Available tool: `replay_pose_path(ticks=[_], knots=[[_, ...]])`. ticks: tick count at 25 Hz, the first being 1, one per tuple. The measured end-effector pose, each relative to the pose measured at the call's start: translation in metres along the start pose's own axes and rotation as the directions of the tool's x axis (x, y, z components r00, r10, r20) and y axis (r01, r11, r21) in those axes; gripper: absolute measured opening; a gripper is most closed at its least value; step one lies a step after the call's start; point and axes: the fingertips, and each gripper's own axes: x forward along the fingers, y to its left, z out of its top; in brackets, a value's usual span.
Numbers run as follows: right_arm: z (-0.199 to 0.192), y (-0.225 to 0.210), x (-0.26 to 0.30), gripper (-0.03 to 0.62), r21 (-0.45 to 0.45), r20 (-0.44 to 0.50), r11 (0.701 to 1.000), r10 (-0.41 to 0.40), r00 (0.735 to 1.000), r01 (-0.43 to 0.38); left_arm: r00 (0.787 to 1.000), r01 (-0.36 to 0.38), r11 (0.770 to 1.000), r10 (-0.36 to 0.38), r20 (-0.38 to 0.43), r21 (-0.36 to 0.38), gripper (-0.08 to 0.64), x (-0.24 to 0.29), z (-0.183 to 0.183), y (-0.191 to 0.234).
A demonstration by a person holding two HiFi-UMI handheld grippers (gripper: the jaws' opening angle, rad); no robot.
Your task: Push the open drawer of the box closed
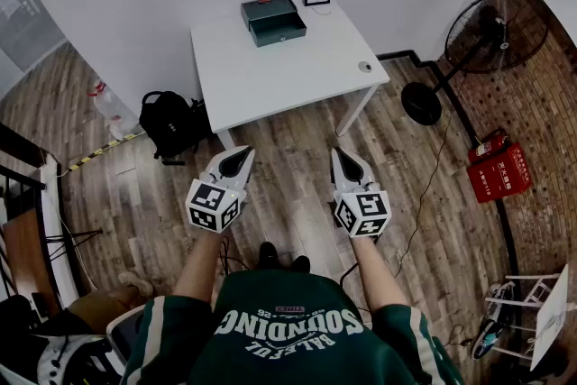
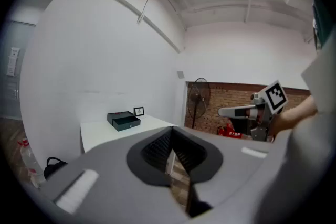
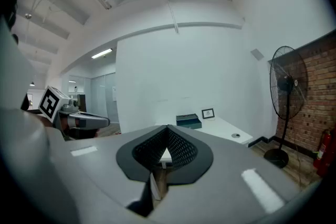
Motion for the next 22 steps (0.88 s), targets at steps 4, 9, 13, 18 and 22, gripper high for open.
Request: replay_pose_path(ticks=[4,9,13,18,22], knots=[[-0.003,-0.001,0.001,0.002,0.030,-0.004,0.999,0.024,1.000,-0.024,1.000,0.001,1.000,-0.001,0.002,-0.003,0.052,0.003,0.000,-0.002],[-0.003,0.004,0.005,0.002,-0.027,-0.009,0.999,0.017,1.000,-0.017,1.000,0.010,1.000,-0.010,-0.002,-0.004,0.052,0.006,-0.002,0.002],[-0.004,0.012,0.011,0.002,-0.044,-0.008,0.999,0.017,1.000,-0.018,1.000,0.023,1.000,-0.023,-0.003,-0.005,0.052,0.007,-0.003,0.010],[-0.009,0.021,0.015,0.002,-0.021,-0.013,1.000,0.012,1.000,-0.013,0.999,0.047,0.999,-0.047,-0.009,0.002,0.052,0.005,-0.006,0.014],[-0.011,0.024,0.019,0.002,-0.017,-0.014,1.000,-0.011,1.000,0.010,0.998,0.058,0.998,-0.058,-0.011,0.002,0.052,0.004,-0.010,0.021]])
